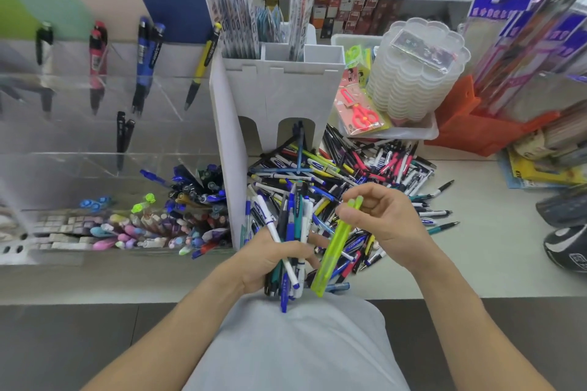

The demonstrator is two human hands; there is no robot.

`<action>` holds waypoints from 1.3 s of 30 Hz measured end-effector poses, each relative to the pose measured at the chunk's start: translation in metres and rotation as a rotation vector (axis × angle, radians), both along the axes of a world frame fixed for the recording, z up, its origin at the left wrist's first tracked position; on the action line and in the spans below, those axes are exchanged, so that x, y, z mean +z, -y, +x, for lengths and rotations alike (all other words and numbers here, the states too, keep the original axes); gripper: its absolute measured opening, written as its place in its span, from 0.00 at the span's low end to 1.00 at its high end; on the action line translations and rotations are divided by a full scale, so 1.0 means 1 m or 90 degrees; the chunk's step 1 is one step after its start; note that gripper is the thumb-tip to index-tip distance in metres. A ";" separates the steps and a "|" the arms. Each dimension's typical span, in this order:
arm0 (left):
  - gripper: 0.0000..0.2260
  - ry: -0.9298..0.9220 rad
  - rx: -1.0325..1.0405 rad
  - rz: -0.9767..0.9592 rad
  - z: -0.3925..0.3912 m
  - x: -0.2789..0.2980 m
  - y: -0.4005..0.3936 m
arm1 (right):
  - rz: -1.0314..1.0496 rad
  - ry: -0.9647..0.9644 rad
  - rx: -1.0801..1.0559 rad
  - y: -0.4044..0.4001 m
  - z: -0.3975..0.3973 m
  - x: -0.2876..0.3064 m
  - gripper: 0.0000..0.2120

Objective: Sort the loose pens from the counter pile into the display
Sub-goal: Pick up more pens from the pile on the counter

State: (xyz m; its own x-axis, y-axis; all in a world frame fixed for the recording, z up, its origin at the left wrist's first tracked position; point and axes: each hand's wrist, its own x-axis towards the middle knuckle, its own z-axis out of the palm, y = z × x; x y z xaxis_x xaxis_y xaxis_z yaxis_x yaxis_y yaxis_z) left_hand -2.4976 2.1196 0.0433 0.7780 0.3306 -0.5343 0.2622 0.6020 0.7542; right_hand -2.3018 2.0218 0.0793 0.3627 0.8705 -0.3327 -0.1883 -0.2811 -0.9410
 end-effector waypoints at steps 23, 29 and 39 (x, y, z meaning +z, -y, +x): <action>0.10 -0.018 0.478 0.246 -0.016 0.079 -0.004 | 0.029 0.023 0.107 -0.025 -0.077 0.043 0.14; 0.10 -0.075 0.578 0.294 -0.048 0.083 -0.015 | 0.044 0.029 0.148 -0.049 -0.099 0.048 0.10; 0.12 -0.151 0.773 0.162 -0.126 0.056 -0.038 | 0.220 0.582 0.176 -0.128 -0.135 0.074 0.10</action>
State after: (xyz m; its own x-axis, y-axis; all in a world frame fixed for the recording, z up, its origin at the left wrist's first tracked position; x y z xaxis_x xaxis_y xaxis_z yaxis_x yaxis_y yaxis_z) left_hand -2.6235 2.1580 0.0993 -0.2040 0.8767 -0.4357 -0.2124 0.3948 0.8939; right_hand -2.4372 2.1502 0.1531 0.1232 0.9586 0.2568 0.6742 0.1090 -0.7304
